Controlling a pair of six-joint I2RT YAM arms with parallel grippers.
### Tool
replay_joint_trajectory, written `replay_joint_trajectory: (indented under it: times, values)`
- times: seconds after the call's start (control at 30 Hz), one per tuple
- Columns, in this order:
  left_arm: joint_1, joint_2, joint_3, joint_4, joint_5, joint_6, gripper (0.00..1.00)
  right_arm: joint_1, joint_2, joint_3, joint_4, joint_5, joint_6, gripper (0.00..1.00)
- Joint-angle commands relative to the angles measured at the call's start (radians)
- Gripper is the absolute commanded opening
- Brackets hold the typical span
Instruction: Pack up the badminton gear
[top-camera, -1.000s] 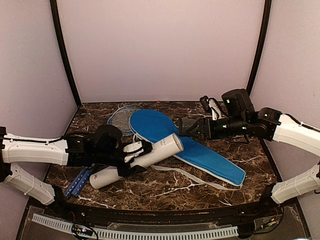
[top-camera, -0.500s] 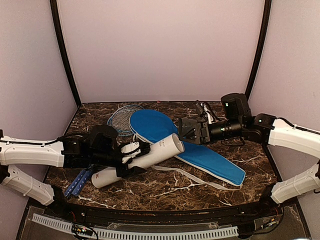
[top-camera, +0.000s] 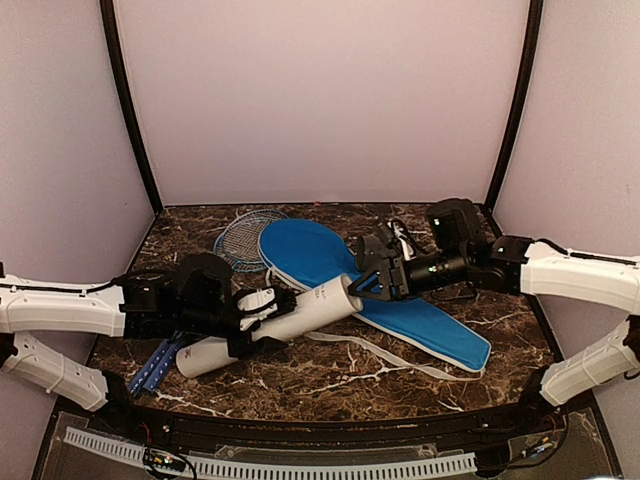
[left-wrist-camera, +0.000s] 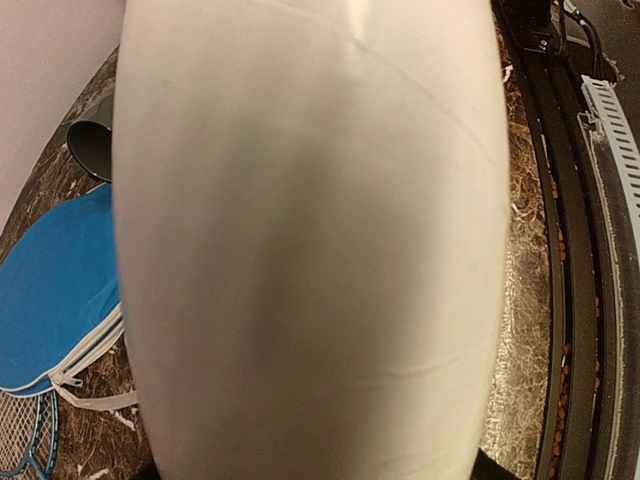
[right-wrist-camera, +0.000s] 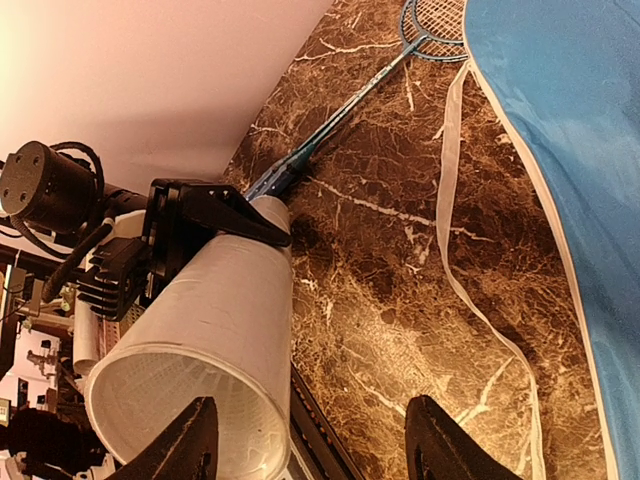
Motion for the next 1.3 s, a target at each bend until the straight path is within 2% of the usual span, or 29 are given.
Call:
replay_joint_trajectory:
  times: [0.0,0.17,0.47,0.8,1.13,1.27]
  values:
    - [-0.006,-0.064,-0.006,0.125,0.040,-0.017,0.63,0.031,0.055,-0.044,0.091,-0.064,0.043,0.64]
    - [-0.006,-0.070,-0.007,0.141,0.052,-0.028,0.63,0.040,0.084,-0.060,0.112,-0.102,0.072,0.63]
    - [-0.005,-0.059,-0.006,0.182,0.082,-0.063,0.63,0.088,0.132,-0.098,0.250,-0.177,0.148,0.60]
    - [-0.006,-0.057,-0.003,0.232,0.096,-0.076,0.63,0.125,0.160,-0.130,0.341,-0.188,0.205,0.56]
    - [-0.006,-0.075,-0.017,0.256,0.091,-0.084,0.62,0.130,0.179,-0.142,0.349,-0.188,0.218,0.55]
    - [-0.005,-0.072,-0.016,0.243,0.088,-0.093,0.63,0.122,0.153,-0.131,0.279,-0.106,0.189,0.54]
